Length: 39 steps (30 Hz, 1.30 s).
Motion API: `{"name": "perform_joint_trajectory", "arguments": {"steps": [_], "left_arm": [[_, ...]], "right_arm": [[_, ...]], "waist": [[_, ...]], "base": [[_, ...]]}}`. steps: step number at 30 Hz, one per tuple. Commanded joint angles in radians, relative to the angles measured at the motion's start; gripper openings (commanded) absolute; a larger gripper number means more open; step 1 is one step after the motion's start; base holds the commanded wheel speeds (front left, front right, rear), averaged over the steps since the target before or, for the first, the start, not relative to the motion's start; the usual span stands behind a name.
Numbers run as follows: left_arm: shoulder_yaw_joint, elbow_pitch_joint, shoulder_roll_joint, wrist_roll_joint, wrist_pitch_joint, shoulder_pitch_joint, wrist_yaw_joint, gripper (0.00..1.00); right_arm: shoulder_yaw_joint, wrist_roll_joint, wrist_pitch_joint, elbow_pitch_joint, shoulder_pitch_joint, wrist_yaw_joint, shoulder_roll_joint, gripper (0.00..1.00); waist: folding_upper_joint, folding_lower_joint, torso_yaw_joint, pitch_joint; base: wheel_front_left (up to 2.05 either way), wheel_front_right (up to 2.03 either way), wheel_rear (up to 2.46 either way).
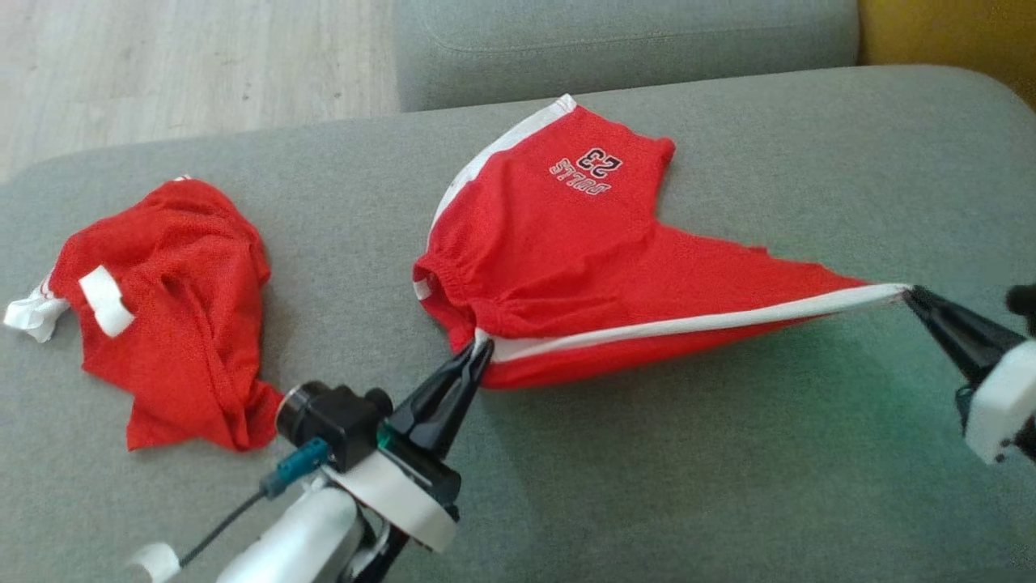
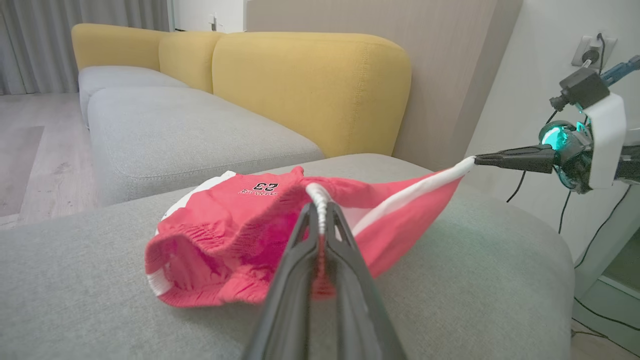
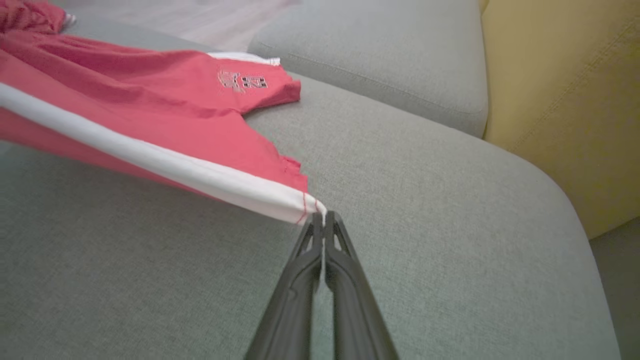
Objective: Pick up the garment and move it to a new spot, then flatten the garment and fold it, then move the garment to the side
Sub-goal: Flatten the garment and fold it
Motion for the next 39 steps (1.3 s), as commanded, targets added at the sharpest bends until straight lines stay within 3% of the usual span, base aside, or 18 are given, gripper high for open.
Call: {"name": "perform_joint_trajectory", "arguments": {"steps": [1,9,19,27,39], "left_arm": [[0.033,-0.032,0.008,-0.003,-0.005,-0.023,0.006,0.00],[0.067,-0.054,-0.025,0.007,-0.005,-0.038,0.016,0.00],[0.145,-0.022,-0.074,0.030,-0.005,-0.163,0.012,0.00],[0.174,0.048,-0.114,0.038,-0.005,-0.270,0.006,0.00],[0.167,0.120,-0.195,0.035,-0.005,-0.409,0.001,0.00]], "right_arm": [[-0.041,-0.004,-0.029,-0.012,0.009,-0.001,-0.054,0.00],[-0.202,-0.085,-0.047,-0.060,0.045,-0.001,-0.041,0.00],[-0.330,-0.257,0.097,-0.134,-0.084,-0.001,-0.009,0.00],[-0.283,-0.336,0.199,-0.145,-0.263,-0.001,-0.007,0.00],[-0.103,-0.363,0.276,-0.064,-0.573,-0.001,-0.022,0.00]], "waist": [[-0.0001,0.0003,0.006,0.003],[-0.0001,0.0003,0.043,0.064],[-0.0001,0.0003,0.128,0.190],[-0.0001,0.0003,0.196,0.295],[-0.0001,0.0003,0.288,0.431]], "base": [[0.00,0.00,0.00],[0.00,0.00,0.00],[0.00,0.00,0.00],[0.00,0.00,0.00],[0.00,0.00,0.00]]}}
